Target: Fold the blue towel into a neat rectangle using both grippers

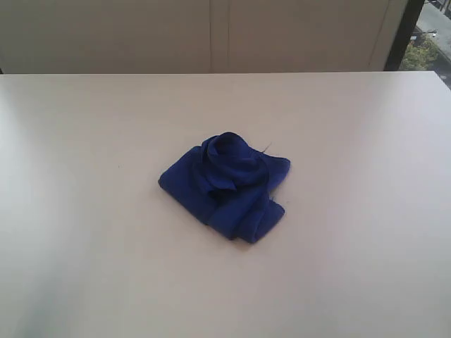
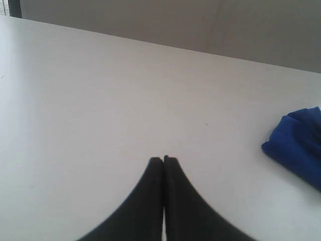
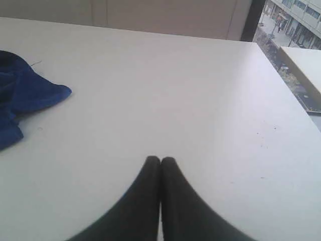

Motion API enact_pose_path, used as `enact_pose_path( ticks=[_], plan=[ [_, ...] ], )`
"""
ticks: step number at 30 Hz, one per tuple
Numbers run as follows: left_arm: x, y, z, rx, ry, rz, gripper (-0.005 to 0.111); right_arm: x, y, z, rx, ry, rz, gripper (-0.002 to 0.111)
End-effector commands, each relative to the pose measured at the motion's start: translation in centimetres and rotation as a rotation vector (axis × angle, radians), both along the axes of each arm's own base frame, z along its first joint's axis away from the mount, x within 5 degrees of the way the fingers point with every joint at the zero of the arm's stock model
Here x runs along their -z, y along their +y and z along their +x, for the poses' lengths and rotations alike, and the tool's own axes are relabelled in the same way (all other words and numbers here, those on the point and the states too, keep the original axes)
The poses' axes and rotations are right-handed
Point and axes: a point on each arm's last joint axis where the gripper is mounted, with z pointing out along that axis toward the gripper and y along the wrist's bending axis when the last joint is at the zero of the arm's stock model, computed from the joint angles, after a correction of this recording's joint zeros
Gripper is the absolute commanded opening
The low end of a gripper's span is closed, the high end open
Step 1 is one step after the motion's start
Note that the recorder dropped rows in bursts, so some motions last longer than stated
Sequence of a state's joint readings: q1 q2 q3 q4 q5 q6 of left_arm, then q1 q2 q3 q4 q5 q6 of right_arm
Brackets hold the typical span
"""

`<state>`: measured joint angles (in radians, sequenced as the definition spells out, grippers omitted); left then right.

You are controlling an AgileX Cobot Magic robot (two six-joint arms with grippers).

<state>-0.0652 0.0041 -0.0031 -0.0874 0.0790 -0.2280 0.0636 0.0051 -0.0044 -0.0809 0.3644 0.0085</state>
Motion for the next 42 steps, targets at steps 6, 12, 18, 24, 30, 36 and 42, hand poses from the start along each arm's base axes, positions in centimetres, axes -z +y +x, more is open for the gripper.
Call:
enact_pose_path(
  ticks=[6, 12, 18, 24, 30, 36, 42],
  plan=[
    [0.1, 0.0, 0.0, -0.004, 0.001, -0.008, 0.0, -0.5, 0.0, 0.1, -0.002, -0.071, -0.004, 0.0],
    [0.1, 0.0, 0.0, -0.004, 0.001, -0.008, 0.0, -3.3, 0.3, 0.3, -0.026, -0.384, 0.013, 0.0],
    [0.1, 0.0, 0.0, -0.004, 0.001, -0.008, 0.0, -5.4, 0.4, -0.2, -0.044, -0.622, 0.026, 0.0],
    [0.1, 0.0, 0.0, -0.004, 0.001, -0.008, 0.0, -6.1, 0.4, -0.5, -0.05, -0.703, 0.03, 0.0],
    [0.1, 0.0, 0.0, -0.004, 0.001, -0.008, 0.0, -6.0, 0.4, -0.5, -0.047, -0.688, 0.02, 0.0],
    [0.1, 0.0, 0.0, -0.004, 0.001, -0.008, 0.0, -8.1, 0.2, -0.8, -0.026, -0.54, 0.046, 0.0],
    [0.1, 0.0, 0.0, -0.004, 0.001, -0.008, 0.0, -14.1, 0.1, -0.2, 0.0, -0.278, 0.088, 0.0]
  ],
)
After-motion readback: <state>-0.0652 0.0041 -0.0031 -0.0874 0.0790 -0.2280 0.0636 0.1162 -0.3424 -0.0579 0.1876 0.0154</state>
